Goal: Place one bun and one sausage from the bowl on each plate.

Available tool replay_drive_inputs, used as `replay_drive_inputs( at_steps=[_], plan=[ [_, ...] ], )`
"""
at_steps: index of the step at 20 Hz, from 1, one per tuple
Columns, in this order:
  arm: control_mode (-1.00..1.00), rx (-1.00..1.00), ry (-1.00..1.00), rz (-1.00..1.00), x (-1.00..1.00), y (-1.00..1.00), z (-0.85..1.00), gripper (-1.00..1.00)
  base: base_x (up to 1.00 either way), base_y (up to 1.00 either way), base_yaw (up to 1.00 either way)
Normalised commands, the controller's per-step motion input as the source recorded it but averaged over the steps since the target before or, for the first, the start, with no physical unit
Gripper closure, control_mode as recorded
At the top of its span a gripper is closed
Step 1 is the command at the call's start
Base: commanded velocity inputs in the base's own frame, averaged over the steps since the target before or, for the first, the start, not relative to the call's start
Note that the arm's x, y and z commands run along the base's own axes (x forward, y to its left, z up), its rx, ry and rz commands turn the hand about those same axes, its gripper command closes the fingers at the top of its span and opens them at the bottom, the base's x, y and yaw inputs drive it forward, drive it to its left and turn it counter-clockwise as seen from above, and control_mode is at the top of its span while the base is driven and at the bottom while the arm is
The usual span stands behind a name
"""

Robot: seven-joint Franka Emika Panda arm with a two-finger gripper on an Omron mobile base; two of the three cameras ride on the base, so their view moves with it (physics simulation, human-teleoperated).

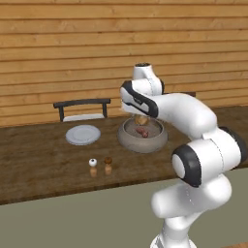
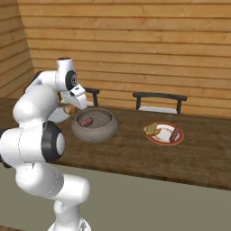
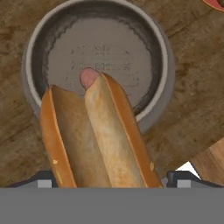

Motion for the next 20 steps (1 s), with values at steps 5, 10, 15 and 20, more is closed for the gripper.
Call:
replay_drive_inputs(
  at_steps=[5, 10, 15, 20],
  plan=[
    [-1.0, 0.0, 0.0, 0.11, -0.08, 1.0, 0.3, 1.0, 0.0, 0.0, 0.0],
    [-1.0, 0.0, 0.0, 0.08, 0.2, 0.98, -0.06, 1.0, 0.0, 0.0, 0.0],
    [-1.0, 0.0, 0.0, 0.03, 0.47, 0.81, -0.52, 1.0, 0.0, 0.0, 0.0],
    [-1.0, 0.0, 0.0, 0.0, 0.78, 0.69, -0.7, 1.0, 0.0, 0.0, 0.0]
  ],
)
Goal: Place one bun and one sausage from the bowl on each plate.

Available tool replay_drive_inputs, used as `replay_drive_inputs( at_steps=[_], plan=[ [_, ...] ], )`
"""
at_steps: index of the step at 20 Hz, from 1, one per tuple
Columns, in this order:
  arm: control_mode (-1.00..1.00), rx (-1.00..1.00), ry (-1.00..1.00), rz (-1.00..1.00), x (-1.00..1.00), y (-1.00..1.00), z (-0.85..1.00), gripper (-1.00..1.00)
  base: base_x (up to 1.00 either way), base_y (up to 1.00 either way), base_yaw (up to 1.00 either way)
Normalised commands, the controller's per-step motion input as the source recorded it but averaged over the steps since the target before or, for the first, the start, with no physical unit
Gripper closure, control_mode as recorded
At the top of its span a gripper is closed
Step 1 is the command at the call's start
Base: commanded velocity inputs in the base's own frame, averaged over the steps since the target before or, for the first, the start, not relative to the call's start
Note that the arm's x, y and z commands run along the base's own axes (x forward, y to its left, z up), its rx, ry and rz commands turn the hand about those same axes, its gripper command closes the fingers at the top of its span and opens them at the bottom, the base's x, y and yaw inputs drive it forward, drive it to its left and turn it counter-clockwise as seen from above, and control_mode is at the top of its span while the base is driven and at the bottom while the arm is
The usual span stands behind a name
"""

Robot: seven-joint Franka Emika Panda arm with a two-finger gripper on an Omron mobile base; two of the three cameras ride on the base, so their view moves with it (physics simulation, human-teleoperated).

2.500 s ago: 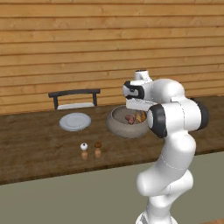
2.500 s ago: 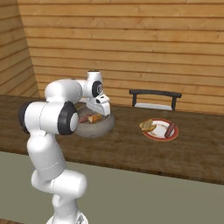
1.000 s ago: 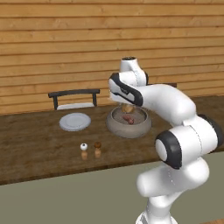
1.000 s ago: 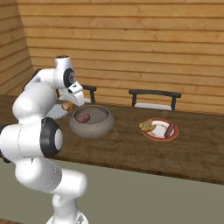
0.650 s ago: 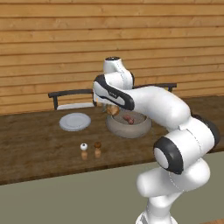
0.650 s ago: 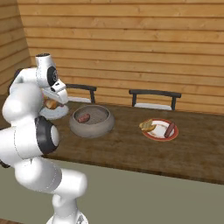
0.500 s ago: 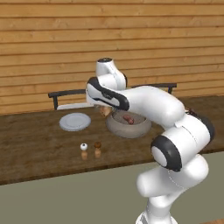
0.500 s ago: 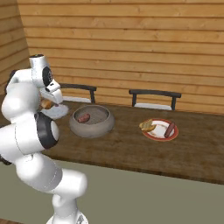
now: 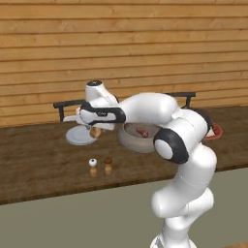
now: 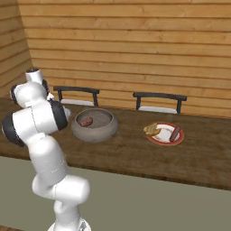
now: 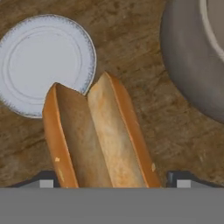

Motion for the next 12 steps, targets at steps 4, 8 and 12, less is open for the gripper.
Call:
replay_drive_inputs(
  at_steps=[4, 8, 12],
  plan=[
    [-1.0, 0.0, -0.01, 0.0, 0.84, 0.42, -0.46, 1.0, 0.0, 0.0, 0.0],
    [-1.0, 0.0, 0.0, 0.0, 0.83, 0.38, -0.28, 1.0, 0.0, 0.0, 0.0],
    [-1.0, 0.0, 0.0, -0.02, 0.75, 0.26, -0.34, 1.0, 0.0, 0.0, 0.0]
  ],
)
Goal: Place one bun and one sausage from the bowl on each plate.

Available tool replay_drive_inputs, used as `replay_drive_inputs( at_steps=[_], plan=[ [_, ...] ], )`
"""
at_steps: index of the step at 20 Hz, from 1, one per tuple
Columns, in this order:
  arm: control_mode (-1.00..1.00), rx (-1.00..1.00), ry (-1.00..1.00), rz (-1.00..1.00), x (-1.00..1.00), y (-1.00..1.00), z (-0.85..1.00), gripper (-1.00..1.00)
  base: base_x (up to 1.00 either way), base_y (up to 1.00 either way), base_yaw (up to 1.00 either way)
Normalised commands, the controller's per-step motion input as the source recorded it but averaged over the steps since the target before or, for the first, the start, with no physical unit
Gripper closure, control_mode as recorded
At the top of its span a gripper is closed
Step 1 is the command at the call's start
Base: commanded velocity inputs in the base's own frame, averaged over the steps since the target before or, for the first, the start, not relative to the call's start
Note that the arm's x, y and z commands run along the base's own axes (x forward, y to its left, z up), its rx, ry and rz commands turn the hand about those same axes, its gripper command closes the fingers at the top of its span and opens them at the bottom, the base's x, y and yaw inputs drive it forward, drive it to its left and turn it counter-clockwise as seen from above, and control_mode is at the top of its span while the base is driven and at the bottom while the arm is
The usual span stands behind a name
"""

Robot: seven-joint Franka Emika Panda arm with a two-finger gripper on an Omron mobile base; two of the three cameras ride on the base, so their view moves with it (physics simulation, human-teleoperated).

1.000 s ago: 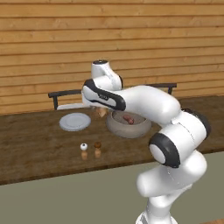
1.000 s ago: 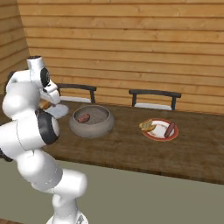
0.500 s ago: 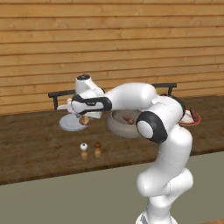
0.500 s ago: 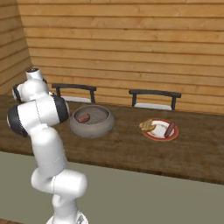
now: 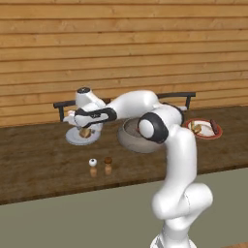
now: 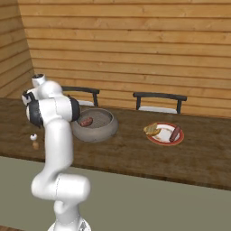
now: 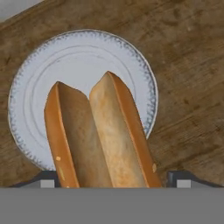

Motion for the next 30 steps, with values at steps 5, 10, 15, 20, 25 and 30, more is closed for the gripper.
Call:
replay_drive_inputs(
  at_steps=[5, 10, 15, 20, 25, 30],
  plan=[
    [-1.0, 0.0, -0.01, -0.02, 0.3, 0.04, -0.54, 1.0, 0.0, 0.0, 0.0],
    [-1.0, 0.0, -0.03, -0.03, 0.0, -0.04, -0.52, -1.0, 0.0, 0.0, 0.0],
    [-1.0, 0.07, -0.18, 0.0, 0.03, -0.23, -0.02, -1.0, 0.0, 0.0, 0.0],
    [-1.0, 0.12, -0.04, 0.0, 0.15, -0.04, 0.01, -1.0, 0.0, 0.0, 0.0],
    [-1.0, 0.11, -0.1, 0.0, -0.25, -0.23, 0.64, -1.0, 0.0, 0.0, 0.0],
    [-1.0, 0.09, -0.06, 0.0, -0.53, -0.69, 1.0, -1.0, 0.0, 0.0, 0.0]
  ],
)
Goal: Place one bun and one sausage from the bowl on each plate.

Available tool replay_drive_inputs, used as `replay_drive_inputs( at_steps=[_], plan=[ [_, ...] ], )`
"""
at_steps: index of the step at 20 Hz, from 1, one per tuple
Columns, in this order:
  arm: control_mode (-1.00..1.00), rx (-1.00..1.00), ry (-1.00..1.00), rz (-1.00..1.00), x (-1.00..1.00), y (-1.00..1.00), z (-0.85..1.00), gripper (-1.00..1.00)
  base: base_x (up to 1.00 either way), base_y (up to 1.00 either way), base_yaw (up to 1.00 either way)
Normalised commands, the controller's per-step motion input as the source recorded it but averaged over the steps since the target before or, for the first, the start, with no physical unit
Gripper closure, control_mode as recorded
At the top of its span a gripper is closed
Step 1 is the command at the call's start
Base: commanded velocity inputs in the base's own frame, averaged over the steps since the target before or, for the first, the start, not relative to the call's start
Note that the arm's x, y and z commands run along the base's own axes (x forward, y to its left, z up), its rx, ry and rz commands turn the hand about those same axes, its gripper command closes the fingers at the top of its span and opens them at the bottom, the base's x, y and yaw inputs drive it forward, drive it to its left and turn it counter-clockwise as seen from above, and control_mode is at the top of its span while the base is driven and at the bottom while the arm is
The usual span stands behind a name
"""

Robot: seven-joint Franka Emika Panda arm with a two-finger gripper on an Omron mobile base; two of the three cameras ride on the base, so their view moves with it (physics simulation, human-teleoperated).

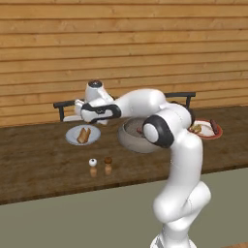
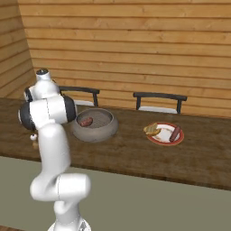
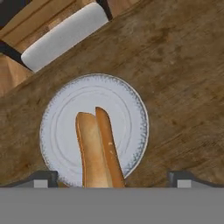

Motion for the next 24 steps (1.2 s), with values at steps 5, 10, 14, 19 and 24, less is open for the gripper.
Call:
replay_drive_inputs(
  at_steps=[5, 10, 14, 19, 24],
  plan=[
    [-1.0, 0.0, 0.1, -0.04, -0.1, -1.0, 0.8, -1.0, 0.0, 0.0, 0.0],
    [-1.0, 0.0, 0.09, -0.04, 0.0, -1.0, 0.51, -1.0, 0.0, 0.0, 0.0],
    [-1.0, -0.06, 0.06, 0.0, 0.0, -1.0, 0.04, -1.0, 0.0, 0.0, 0.0],
    [-1.0, -0.11, 0.01, 0.02, -0.03, -0.84, -0.28, -1.0, 0.0, 0.0, 0.0],
    [-1.0, -0.01, 0.14, 0.13, -0.03, -0.6, -0.53, -1.0, 0.0, 0.0, 0.0]
  ],
)
